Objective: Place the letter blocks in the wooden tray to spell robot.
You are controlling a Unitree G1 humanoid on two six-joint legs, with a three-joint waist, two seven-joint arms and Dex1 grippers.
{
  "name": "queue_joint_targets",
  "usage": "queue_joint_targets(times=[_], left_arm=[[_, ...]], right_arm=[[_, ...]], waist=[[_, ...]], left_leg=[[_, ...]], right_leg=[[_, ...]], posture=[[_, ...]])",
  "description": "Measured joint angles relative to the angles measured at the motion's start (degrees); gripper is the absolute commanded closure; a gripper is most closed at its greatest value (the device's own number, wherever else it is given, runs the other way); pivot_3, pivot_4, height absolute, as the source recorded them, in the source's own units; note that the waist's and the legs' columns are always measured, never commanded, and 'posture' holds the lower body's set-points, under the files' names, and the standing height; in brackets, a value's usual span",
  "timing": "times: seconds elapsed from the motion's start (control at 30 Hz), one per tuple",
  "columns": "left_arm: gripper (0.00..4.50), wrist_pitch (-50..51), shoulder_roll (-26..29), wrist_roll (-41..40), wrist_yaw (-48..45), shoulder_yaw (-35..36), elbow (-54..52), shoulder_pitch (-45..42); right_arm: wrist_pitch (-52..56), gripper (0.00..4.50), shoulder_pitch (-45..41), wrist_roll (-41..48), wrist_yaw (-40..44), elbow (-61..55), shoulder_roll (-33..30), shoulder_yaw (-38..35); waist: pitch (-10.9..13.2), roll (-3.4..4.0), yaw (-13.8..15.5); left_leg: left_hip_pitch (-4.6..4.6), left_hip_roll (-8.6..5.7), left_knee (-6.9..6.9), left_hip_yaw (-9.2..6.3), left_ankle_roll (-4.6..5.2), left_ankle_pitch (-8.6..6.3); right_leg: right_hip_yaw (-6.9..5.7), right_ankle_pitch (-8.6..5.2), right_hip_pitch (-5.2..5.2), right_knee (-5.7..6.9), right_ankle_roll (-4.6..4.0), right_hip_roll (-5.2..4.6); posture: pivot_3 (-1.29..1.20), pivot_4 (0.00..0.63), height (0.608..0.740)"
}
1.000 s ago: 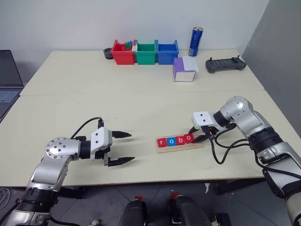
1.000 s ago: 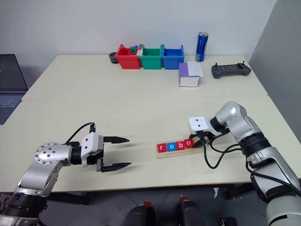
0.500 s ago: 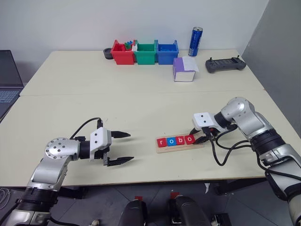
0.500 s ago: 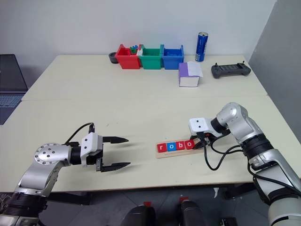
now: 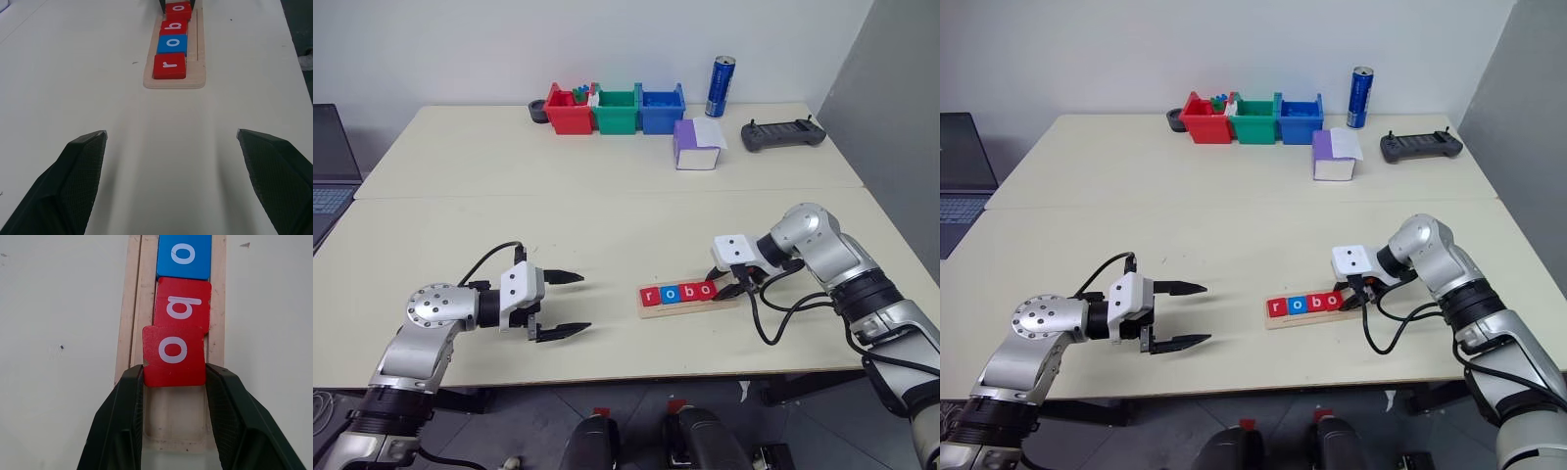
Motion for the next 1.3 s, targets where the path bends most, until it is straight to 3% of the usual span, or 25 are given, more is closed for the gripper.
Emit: queue_joint_targets(times=[0.3, 0.63, 0.87, 1.0, 1.17, 1.3], left_arm=[[0.0, -0.02, 0.0, 0.05, 0.07, 0.0, 0.0, 0.0], [0.0, -0.26, 0.0, 0.23, -0.14, -0.02, 0.49, -0.07], [0.0, -0.38, -0.04, 0.36, -0.12, -0.03, 0.79, 0.46], [0.0, -0.42, -0.05, 0.35, -0.1, -0.03, 0.69, 0.89], [0.0, -0.39, -0.33, 0.33, -0.21, -0.09, 0.69, 0.97], [0.0, -0.31, -0.62, 0.32, -1.09, -1.03, 0.93, -0.61]], right_arm=[[1.21, 0.06, -0.34, -0.5, -0.11, 0.91, 0.1, -0.04], [3.98, 0.02, -0.96, 3.44, 0.45, -2.58, -1.79, -4.67], [8.4, 0.02, 1.72, 8.19, -1.61, -0.86, -12.81, -15.34], [14.93, 0.02, 3.93, 8.6, -11.97, 4.33, -15.1, -22.97], [29.47, 0.02, 10.26, 7.87, -35.89, 3.17, -13.21, -34.23], [39.94, 0.02, 15.84, 10.58, -40.35, -6.83, -8.56, -35.83]], waist=[[0.0, 0.0, 0.0], [0.0, 0.0, 0.0], [0.0, -0.01, 1.17], [-0.01, 0.0, 1.2], [-0.02, 0.0, 1.18], [-0.04, 0.06, 0.62]], left_leg=[[0.0, 0.0, 0.0, 0.0, 0.0, 0.0], [-0.01, 0.0, -0.01, -0.01, 0.0, 0.0], [-0.01, -0.05, 0.02, 0.02, 0.01, -0.01], [0.03, -0.03, -0.01, 0.03, 0.0, 0.0], [0.01, -0.03, -0.05, 0.04, -0.09, 0.05], [0.03, -0.02, -0.08, 0.04, -0.06, 0.04]], right_leg=[[0.0, 0.0, 0.0, 0.0, 0.0, 0.0], [0.0, 0.0, -0.01, 0.0, 0.0, 0.0], [0.01, 0.0, 0.02, -0.06, -0.01, -0.06], [0.01, -0.02, 0.01, -0.01, -0.05, -0.04], [0.02, -0.03, 0.0, 0.0, -0.06, -0.04], [0.03, -0.03, 0.0, 0.02, -0.03, -0.02]], posture=[[0.0, 0.15, 0.74], [0.0, 0.15, 0.74], [0.0, 0.15, 0.74], [0.0, 0.15, 0.74], [0.0, 0.15, 0.74], [0.0, 0.15, 0.74]])
